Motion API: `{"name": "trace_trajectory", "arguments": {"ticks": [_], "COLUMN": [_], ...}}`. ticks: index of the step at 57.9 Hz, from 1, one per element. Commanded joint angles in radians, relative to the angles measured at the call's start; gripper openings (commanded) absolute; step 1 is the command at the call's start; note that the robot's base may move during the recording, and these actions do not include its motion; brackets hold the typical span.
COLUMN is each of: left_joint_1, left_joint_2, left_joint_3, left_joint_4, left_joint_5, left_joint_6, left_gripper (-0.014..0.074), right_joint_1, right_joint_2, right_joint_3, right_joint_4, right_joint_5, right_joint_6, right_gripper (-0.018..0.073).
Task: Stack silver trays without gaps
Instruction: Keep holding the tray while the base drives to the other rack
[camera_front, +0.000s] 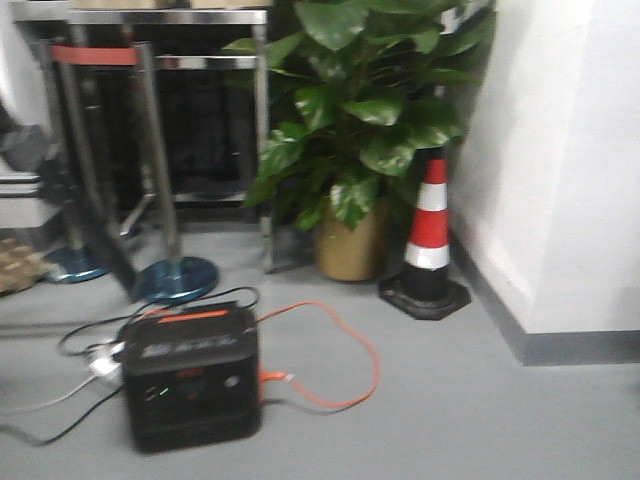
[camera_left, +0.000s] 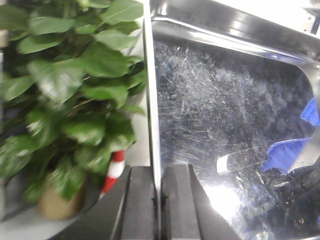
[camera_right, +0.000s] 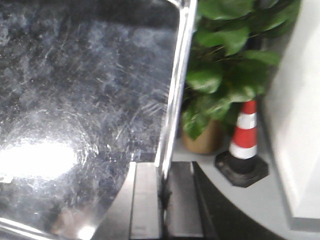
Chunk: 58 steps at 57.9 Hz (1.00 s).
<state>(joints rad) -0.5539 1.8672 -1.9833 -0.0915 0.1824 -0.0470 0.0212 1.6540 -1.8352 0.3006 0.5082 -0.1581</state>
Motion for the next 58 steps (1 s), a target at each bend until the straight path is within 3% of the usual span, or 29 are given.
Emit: {"name": "trace_trajectory", "arguments": {"ticks": [1,58], "left_joint_1": [0.0,0.0], "left_joint_2": [-0.019,-0.019], "left_joint_3": [-0.012,-0.012], "left_joint_4": [-0.007,-0.007], "left_joint_5": [-0.05,-0.05], "left_joint_6": [0.001,0.001], "left_gripper": [-0.002,-0.002], "right_joint_1": [0.0,0.0], "right_joint_2": [-0.01,-0.01], "right_joint_3": [-0.01,-0.01], "right_joint_4": [-0.008,-0.008], "right_joint_5": [-0.023,-0.025], "right_joint_6": [-0.017,-0.017], "right_gripper": [-0.0079,-0.0079]}}
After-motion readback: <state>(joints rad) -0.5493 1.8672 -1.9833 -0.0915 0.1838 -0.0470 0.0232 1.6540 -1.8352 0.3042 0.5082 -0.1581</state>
